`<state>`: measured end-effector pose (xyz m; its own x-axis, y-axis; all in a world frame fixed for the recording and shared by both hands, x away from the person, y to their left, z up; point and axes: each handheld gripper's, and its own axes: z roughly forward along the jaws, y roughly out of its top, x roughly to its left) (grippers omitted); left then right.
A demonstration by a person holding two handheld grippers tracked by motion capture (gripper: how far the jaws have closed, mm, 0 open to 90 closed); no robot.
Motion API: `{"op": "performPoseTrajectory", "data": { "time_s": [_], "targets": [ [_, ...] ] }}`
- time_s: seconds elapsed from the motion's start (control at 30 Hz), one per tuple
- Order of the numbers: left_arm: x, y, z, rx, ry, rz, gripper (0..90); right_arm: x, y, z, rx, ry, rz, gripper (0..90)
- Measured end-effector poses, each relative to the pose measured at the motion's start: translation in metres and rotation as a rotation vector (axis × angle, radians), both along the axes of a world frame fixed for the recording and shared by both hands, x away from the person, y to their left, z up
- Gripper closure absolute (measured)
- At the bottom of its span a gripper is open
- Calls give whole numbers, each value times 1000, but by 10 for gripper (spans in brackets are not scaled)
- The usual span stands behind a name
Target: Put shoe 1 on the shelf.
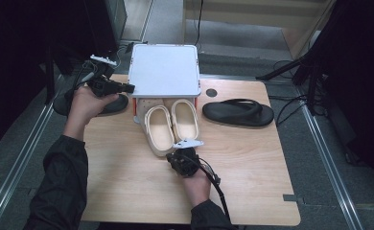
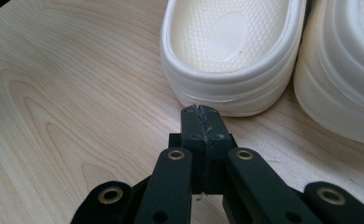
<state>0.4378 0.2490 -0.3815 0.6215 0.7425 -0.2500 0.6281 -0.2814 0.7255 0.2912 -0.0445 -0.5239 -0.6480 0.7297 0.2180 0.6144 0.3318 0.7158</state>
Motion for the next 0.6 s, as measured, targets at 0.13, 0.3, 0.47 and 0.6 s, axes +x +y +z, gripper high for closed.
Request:
{"op": "performPoseTrajectory", "data": {
  "time_s": [0.13, 0.3, 0.47, 0.6],
  "targets": [
    [0, 0, 0, -1, 2, -1, 897, 4, 4, 1, 6, -2, -2, 900],
    [0, 0, 0, 0, 1, 0, 897, 6, 10, 3, 4, 2, -2, 900],
    [0, 0, 0, 2, 2, 2, 897, 7, 18, 6, 13, 0, 7, 900],
    [0, 0, 0, -1, 3, 2, 897, 11, 26, 9, 18, -8, 7, 900]
  ]
}}
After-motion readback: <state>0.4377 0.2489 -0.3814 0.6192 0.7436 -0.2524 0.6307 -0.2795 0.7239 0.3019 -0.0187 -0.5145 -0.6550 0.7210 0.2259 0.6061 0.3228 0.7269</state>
